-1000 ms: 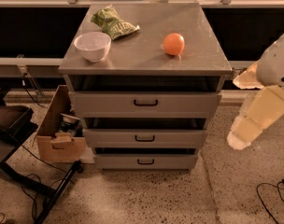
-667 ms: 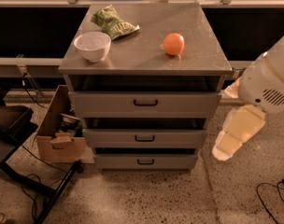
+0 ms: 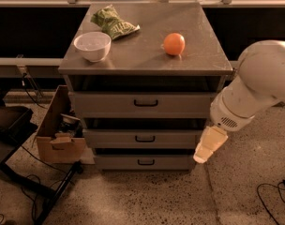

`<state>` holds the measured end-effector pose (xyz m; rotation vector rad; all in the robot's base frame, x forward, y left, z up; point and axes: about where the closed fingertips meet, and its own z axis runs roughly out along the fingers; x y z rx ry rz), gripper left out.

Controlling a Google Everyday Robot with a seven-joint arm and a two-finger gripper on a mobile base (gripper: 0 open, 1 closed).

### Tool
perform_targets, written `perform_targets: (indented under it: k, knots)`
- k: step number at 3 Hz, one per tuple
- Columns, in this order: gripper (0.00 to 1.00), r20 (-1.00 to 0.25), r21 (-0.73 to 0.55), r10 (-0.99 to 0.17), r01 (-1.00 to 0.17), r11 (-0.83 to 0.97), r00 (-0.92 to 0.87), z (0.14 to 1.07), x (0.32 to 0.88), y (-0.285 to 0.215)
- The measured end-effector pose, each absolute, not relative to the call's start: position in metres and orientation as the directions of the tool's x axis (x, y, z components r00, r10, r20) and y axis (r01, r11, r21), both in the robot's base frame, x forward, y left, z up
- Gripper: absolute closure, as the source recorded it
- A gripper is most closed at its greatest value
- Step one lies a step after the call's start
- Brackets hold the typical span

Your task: Open bottom drawer

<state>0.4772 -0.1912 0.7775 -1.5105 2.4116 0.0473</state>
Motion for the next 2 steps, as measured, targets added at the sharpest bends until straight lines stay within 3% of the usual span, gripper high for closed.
perform_targets:
  k: [2]
  knots:
    - [0.0,-0.251,-0.223,-0.884,-0.865,0.449,-0.394,0.7313,0.5162,-0.1937]
